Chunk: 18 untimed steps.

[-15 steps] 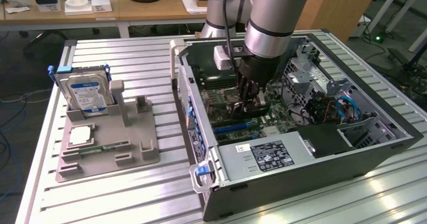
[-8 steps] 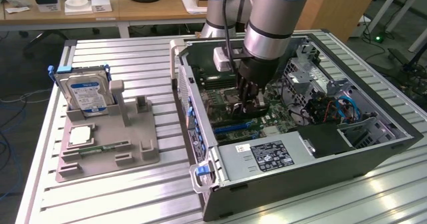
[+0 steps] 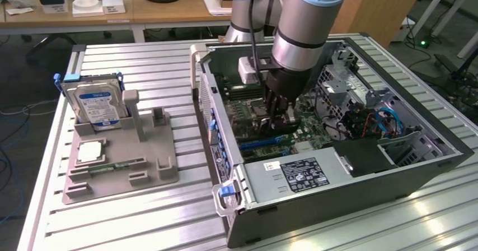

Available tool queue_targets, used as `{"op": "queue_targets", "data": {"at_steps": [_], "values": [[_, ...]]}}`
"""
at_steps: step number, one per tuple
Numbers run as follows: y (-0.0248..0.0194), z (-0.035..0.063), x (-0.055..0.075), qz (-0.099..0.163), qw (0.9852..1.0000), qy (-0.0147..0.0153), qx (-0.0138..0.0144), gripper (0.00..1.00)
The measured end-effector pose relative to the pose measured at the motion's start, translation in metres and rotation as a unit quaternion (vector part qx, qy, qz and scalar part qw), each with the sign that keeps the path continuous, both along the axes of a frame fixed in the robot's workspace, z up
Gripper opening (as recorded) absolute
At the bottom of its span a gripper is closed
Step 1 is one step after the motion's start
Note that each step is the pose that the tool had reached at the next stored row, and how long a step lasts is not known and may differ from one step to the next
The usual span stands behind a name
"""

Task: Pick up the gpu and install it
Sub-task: 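Insert the gpu into the slot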

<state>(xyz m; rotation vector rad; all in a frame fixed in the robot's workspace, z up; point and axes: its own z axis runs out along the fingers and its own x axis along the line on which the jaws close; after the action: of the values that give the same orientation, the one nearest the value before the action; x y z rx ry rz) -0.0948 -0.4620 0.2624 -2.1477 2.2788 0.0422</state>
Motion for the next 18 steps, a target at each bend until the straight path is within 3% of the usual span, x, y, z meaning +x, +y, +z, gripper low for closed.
{"op": "queue_targets", "data": {"at_steps": [3,18], "values": [[0.0001,-0.0007,-0.0025,0.000,1.0000,-0.0025,-0.0001,0.27],[-0.0025,-0.0049,-0.0035,0.000,1.0000,-0.0025,-0.0001,0.27]]}}
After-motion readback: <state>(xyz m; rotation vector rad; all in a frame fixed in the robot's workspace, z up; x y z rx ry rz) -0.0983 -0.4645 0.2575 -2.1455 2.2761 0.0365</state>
